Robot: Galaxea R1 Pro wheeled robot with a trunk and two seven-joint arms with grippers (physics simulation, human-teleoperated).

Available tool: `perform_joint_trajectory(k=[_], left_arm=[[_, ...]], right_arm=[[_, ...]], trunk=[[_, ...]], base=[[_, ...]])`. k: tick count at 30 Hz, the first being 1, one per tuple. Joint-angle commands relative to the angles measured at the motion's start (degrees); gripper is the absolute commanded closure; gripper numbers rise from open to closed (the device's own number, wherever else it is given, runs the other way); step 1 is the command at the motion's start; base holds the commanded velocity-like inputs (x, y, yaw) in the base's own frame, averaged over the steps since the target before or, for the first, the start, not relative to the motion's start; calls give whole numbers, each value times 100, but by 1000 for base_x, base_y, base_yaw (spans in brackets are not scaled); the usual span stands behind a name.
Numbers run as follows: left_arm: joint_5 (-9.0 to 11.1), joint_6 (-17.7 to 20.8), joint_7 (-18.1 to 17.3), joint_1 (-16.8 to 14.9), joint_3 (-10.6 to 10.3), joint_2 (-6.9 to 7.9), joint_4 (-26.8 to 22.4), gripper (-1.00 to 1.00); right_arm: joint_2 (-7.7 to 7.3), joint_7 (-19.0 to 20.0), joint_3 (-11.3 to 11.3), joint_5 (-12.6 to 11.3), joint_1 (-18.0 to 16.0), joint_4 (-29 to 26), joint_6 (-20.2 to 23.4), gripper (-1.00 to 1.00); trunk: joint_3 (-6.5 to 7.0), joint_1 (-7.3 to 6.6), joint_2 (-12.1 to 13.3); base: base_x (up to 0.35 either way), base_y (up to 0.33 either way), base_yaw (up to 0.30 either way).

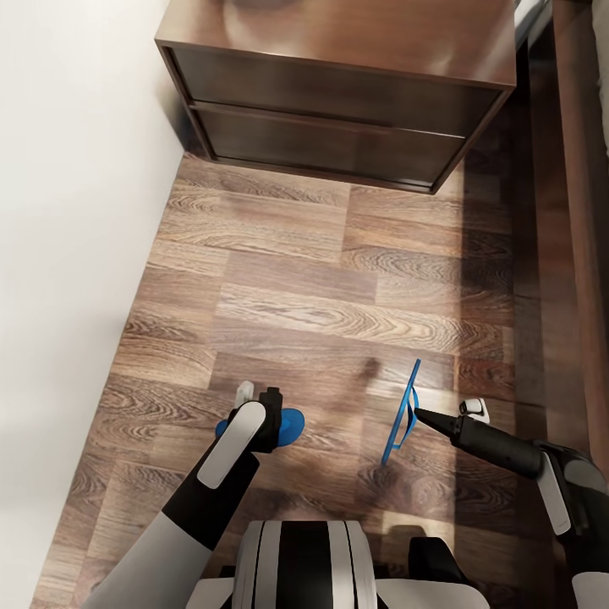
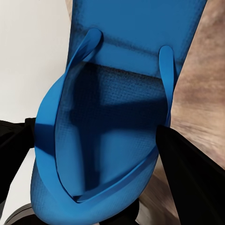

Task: In the bedroom, move the book from the bed onto either nightstand, and place the two sandals side by side next to the bed.

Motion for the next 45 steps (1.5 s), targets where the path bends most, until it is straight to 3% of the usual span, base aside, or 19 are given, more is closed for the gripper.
perform_joint_trajectory(k=[1, 14, 19, 22, 38, 42, 45], left_arm=[[18, -23, 10, -2, -2, 0, -3, -100], [5, -23, -10, -2, -36, 0, -11, -100], [-10, -27, -12, -2, -389, 0, -238, -100], [-16, -31, -12, -2, -479, 0, -278, -100], [-24, -50, 5, -2, -506, 0, -291, -100], [-189, -61, 9, -2, -492, 0, -410, -100], [-464, -69, 24, -2, -471, 0, -473, -100]], right_arm=[[-1, 6, -1, -16, -1, 1, 39, 100], [-1, -1, 8, -16, -1, 0, 38, 100], [-1, 0, 8, -16, -1, 0, 38, 100], [-1, 0, 8, -16, -1, 0, 38, 100], [6, -2, 11, -16, -1, 1, 38, 100], [6, -2, 14, -16, -1, -1, 38, 100], [7, -2, 16, -16, -1, 0, 38, 100]], trunk=[[-3, -1, -1], [-3, -1, -1], [-3, -1, -1], [-3, -1, -1], [-3, -1, -1], [-3, -1, -1], [-3, -1, -1]], base=[[0, 0, 0], [0, 0, 0], [0, 0, 0], [0, 0, 0], [0, 0, 0], [0, 0, 0], [0, 0, 0]])
